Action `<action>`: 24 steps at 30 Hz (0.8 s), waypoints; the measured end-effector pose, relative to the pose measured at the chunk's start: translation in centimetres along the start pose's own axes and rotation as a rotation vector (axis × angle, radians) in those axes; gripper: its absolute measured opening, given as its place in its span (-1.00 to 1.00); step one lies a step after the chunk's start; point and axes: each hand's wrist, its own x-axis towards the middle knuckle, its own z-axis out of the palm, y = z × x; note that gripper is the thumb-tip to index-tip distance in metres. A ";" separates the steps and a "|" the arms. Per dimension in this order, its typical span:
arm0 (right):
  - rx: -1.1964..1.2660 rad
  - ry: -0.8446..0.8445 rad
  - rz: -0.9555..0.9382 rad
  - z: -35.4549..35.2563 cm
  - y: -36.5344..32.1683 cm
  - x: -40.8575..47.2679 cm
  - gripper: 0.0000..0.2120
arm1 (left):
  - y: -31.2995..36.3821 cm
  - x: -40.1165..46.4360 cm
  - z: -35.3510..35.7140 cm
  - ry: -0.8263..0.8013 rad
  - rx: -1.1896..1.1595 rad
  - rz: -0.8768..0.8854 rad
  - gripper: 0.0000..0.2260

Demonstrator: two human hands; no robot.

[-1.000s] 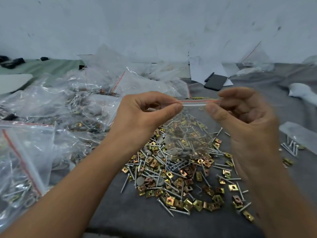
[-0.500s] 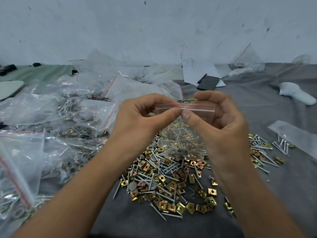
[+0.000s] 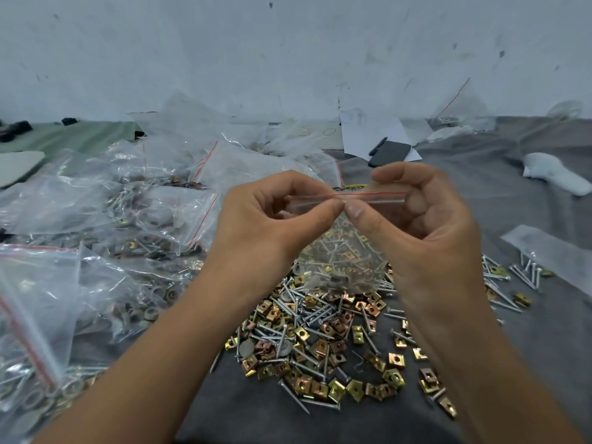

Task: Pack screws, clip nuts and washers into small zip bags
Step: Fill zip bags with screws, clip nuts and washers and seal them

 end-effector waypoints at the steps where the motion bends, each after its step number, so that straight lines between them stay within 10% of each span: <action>1: 0.008 -0.011 0.008 -0.1 0.0 0.0 -0.69 | 0.1 0.0 -0.1 0.015 -0.008 -0.001 -0.92; 24: -0.005 0.108 -0.006 -0.2 0.2 0.3 -0.78 | 0.8 -0.2 0.1 0.019 0.108 -0.081 -0.95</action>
